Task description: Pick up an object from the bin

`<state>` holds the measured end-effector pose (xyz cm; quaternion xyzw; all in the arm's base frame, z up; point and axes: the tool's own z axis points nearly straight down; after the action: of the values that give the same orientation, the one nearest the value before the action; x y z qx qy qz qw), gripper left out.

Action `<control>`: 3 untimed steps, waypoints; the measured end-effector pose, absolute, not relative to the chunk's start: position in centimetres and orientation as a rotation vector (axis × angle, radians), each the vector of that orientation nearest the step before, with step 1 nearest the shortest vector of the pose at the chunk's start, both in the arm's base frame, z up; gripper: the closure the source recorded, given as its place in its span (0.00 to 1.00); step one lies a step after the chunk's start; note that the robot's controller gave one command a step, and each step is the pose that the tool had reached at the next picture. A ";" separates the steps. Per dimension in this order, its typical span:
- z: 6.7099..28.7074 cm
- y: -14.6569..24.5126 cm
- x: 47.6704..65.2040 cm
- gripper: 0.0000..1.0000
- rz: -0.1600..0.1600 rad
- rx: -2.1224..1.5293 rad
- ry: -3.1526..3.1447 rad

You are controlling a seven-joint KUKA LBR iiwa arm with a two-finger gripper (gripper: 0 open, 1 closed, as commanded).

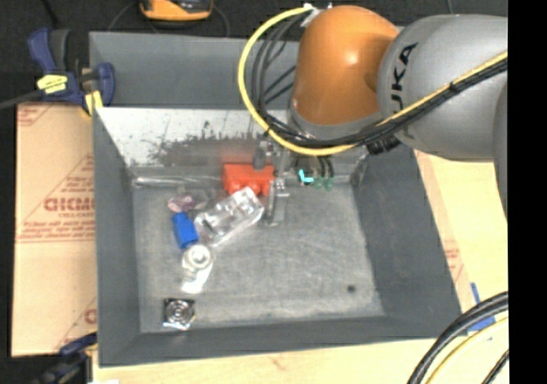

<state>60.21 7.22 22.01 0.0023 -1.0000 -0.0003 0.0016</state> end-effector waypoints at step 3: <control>19.5 12.9 62.1 1.00 0.001 0.575 -3.097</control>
Offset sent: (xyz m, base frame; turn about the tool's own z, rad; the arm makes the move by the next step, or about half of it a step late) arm 0.0241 0.0553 -0.1501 -0.3676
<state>62.12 12.87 19.48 0.1824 -0.9832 0.0002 -0.0043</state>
